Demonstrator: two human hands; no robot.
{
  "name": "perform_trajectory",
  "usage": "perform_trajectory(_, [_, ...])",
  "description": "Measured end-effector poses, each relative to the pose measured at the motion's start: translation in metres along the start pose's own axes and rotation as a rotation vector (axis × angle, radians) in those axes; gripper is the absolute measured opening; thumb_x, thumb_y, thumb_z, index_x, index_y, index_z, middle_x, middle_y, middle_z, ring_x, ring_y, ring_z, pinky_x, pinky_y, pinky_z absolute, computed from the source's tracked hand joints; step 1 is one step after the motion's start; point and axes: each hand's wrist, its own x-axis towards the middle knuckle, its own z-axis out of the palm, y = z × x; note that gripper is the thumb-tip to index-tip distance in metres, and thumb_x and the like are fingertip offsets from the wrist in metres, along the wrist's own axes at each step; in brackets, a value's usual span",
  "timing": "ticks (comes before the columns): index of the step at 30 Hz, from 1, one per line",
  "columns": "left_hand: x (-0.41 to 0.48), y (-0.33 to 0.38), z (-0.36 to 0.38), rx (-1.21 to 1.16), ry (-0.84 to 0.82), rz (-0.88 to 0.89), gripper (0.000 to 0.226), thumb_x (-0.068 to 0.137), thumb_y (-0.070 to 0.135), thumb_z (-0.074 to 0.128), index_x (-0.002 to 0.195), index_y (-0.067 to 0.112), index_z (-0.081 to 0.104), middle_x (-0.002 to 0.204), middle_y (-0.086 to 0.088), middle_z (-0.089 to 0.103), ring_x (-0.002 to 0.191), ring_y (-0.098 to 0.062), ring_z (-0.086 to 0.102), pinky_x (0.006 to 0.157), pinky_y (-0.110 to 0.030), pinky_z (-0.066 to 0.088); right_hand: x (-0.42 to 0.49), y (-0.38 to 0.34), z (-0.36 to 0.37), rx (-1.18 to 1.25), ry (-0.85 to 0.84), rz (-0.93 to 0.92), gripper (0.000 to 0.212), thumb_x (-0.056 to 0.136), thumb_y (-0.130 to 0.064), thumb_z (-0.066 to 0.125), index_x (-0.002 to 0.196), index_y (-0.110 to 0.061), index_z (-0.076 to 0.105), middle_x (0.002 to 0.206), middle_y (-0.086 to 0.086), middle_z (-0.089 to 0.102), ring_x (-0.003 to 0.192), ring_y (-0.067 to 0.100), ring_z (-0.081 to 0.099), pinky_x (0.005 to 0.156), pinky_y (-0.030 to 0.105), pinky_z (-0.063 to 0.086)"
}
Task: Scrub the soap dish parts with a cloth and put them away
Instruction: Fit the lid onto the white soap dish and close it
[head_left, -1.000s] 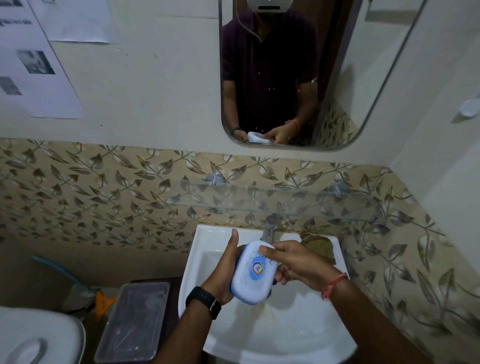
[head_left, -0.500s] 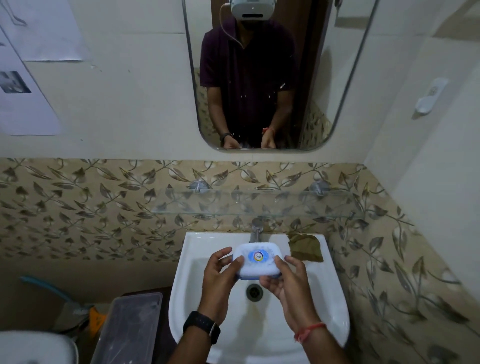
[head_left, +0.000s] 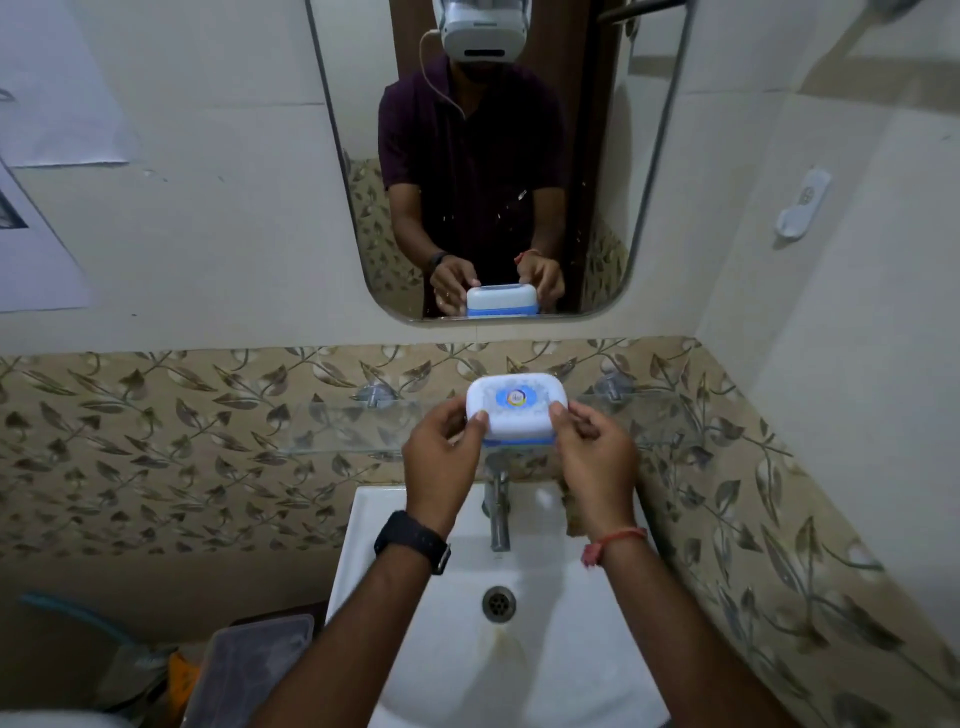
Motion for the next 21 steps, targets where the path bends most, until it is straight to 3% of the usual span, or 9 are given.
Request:
perform_trajectory(5, [0.050,-0.003,0.012,0.126,-0.066,-0.071,0.025,0.094,0.016,0.067,0.116,0.006,0.074,0.108,-0.011,0.078,0.100,-0.023,0.074,0.091,-0.043,0.060,0.052,-0.002,0.025,-0.162,-0.080,0.030,0.030,0.088,-0.032,0.072,0.099,-0.004,0.076,0.088,0.012,0.078,0.076,0.024,0.074,0.075,0.045,0.062])
perform_trajectory(7, [0.063,-0.011,0.015,0.185,-0.085,-0.089,0.025,0.094,0.015,0.067,0.115,0.004,0.074,0.109,-0.014,0.078,0.098,-0.025,0.073,0.090,-0.042,0.060,0.062,0.006,0.032,-0.217,-0.122,0.054,0.031,0.089,-0.031,0.072,0.100,-0.002,0.076,0.091,0.015,0.078,0.078,0.026,0.074,0.075,0.045,0.063])
perform_trajectory(10, [0.077,-0.022,0.020,0.255,-0.119,-0.109,0.029,0.095,0.016,0.066,0.120,0.002,0.072,0.113,-0.014,0.077,0.097,-0.021,0.072,0.086,-0.033,0.059,0.072,0.015,0.040,-0.268,-0.140,0.077,0.031,0.090,-0.029,0.071,0.101,0.000,0.076,0.093,0.015,0.078,0.077,0.023,0.073,0.065,0.031,0.061])
perform_trajectory(12, [0.084,-0.028,0.023,0.328,-0.136,-0.101,0.028,0.096,0.018,0.065,0.118,0.003,0.073,0.110,-0.013,0.078,0.093,-0.019,0.070,0.079,-0.026,0.054,0.077,0.020,0.045,-0.310,-0.138,0.092,0.031,0.090,-0.030,0.070,0.098,-0.001,0.077,0.091,0.015,0.078,0.069,0.017,0.068,0.053,0.017,0.048])
perform_trajectory(16, [0.092,-0.034,0.029,0.445,-0.154,-0.083,0.026,0.094,0.021,0.067,0.111,0.003,0.076,0.107,-0.013,0.079,0.093,-0.022,0.071,0.077,-0.026,0.052,0.086,0.030,0.050,-0.361,-0.147,0.129,0.030,0.091,-0.028,0.070,0.098,0.001,0.076,0.093,0.017,0.077,0.067,0.013,0.062,0.036,0.002,0.033])
perform_trajectory(21, [0.094,-0.037,0.030,0.484,-0.146,-0.077,0.030,0.094,0.021,0.068,0.115,0.001,0.074,0.110,-0.014,0.078,0.087,-0.011,0.062,0.075,-0.021,0.045,0.093,0.039,0.051,-0.388,-0.167,0.139,0.030,0.090,-0.029,0.072,0.101,-0.001,0.076,0.095,0.015,0.078,0.069,0.014,0.067,0.043,0.006,0.042])
